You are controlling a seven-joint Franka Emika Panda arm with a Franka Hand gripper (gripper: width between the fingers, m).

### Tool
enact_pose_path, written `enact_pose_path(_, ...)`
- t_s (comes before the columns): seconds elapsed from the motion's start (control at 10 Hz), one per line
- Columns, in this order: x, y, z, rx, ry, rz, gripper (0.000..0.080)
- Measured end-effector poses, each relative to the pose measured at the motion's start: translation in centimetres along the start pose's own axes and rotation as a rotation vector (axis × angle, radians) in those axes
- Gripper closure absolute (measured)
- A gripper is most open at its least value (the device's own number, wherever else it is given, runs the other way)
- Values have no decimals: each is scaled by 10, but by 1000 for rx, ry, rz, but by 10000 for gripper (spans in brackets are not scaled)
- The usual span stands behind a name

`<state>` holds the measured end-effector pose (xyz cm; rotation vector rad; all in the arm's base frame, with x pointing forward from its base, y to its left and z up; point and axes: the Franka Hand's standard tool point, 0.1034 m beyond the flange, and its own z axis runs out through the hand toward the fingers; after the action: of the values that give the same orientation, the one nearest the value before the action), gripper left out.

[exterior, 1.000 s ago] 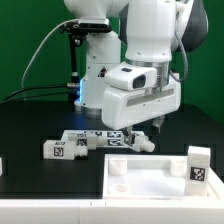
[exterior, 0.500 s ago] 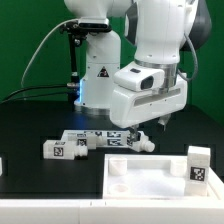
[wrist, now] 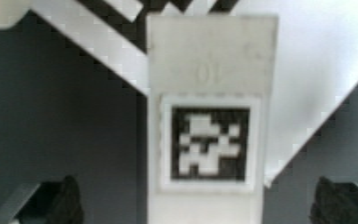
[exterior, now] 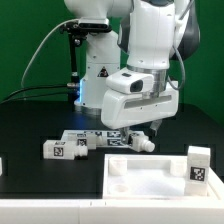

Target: Assemble square table

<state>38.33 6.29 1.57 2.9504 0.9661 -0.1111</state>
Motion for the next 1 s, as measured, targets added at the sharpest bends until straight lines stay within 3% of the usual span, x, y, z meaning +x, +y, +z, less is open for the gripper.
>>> enact_pose_path(0.1,1,5,3,-23,20,-4,151)
enact_pose_path(0.3,0,5,4,-20,15,2,414)
enact_pose_path(0.4,0,5,4,-20,15,-9,414)
enact_pose_path(0.5,0,5,4,-20,15,-14,515)
enact_pose_path(0.6,1,4,4,-21,16,-12,515)
enact_pose_path(0.8,33,-16,-13,-67,74,-349,515)
enact_pose_path(1.0,32,-14,-12,-72,70,-479,515)
